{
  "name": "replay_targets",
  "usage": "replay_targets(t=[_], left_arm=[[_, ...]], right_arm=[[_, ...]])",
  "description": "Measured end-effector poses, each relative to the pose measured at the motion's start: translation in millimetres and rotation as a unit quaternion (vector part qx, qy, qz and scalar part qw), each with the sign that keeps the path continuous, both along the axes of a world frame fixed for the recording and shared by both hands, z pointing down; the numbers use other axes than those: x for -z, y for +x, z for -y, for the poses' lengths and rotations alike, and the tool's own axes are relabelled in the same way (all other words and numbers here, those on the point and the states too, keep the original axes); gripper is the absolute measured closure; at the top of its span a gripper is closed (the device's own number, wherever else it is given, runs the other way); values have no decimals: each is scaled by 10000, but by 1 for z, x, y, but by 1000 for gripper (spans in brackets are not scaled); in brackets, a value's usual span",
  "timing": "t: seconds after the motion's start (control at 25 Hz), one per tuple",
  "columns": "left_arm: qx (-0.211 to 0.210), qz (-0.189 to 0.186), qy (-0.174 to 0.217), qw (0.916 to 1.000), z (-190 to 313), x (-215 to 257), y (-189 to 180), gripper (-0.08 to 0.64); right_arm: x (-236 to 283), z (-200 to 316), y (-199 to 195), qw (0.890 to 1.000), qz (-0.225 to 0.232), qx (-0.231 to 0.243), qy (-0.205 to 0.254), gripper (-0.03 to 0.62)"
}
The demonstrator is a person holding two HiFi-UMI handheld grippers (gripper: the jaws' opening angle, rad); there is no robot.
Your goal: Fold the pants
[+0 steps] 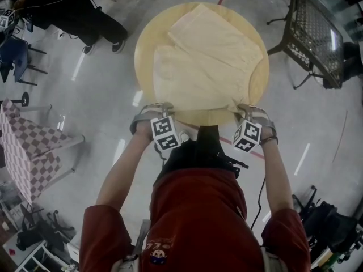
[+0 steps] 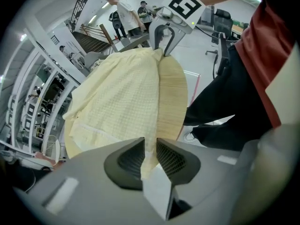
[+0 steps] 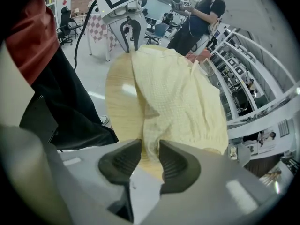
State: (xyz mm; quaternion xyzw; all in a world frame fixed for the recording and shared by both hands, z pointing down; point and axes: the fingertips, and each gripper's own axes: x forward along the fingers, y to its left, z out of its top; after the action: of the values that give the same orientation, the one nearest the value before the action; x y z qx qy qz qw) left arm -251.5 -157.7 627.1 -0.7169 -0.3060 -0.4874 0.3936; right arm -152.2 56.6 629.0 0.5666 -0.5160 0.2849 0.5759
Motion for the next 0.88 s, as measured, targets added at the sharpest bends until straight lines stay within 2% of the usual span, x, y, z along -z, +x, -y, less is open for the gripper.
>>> replay_targets(t=[0.04,0.28,0.4,0.64,0.88], left_arm=[[20,-64,57,10000,4,-1,2,482],[-74,-205,242,9995,9,-4,7,532],[-58,-218,236,9995,9,-5,7,541],[21,-228,214,9995,14,-1,6,543],[11,-411,235,9989,16,15,16,543]], right_arm=[[0,1,0,10000,23,-11,-13,471],[-2,-1,-4,9999,115,-7,-124,512],[2,0,0,10000,7,-49,6,580],[10,4,6,9998,-37,-146,149,584],[24,5,15,9992,-152,-227,304,584]])
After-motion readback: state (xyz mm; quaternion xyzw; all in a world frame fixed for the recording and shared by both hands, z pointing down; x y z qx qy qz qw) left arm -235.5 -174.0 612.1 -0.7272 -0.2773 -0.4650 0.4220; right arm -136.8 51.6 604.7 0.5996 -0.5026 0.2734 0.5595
